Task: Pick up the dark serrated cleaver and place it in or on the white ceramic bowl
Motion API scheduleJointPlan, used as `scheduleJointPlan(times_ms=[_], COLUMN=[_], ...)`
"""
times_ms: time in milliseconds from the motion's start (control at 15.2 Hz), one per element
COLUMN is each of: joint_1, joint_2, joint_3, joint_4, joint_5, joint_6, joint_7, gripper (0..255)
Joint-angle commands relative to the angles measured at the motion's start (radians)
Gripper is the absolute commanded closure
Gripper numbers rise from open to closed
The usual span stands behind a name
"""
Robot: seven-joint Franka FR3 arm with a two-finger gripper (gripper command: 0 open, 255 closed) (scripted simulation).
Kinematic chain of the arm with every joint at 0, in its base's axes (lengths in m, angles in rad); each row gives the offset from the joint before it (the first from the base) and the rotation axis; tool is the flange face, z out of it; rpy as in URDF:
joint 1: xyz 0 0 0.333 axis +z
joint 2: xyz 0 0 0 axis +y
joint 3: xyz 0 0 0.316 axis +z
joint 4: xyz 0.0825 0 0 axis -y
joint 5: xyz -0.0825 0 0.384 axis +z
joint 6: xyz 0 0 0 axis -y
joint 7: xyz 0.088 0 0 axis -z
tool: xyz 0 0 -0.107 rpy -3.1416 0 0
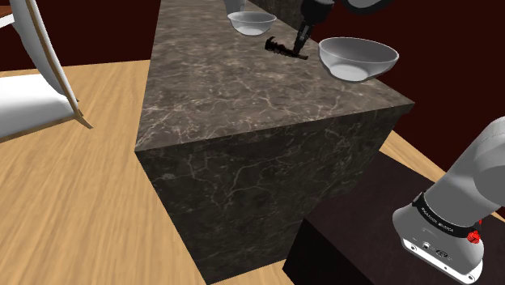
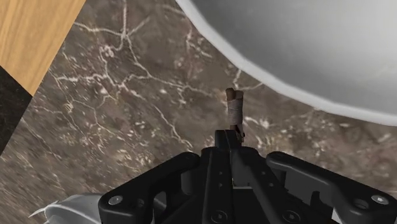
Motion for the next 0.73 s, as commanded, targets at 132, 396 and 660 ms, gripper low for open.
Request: scheduleJointPlan(times_ms=[132,396,660], joint_1=[0.045,0.088,0.091], joint_2=[0.008,0.052,0.069], joint_3=[-0.097,-0.207,-0.206], joint_4=[0.062,0.138,0.103], joint_5=[0.192,0.361,0.366], joint_6=[-0.114,-0.249,-0.197], joint_7=[-0.206,-0.388,-0.391], gripper=[0,0,0])
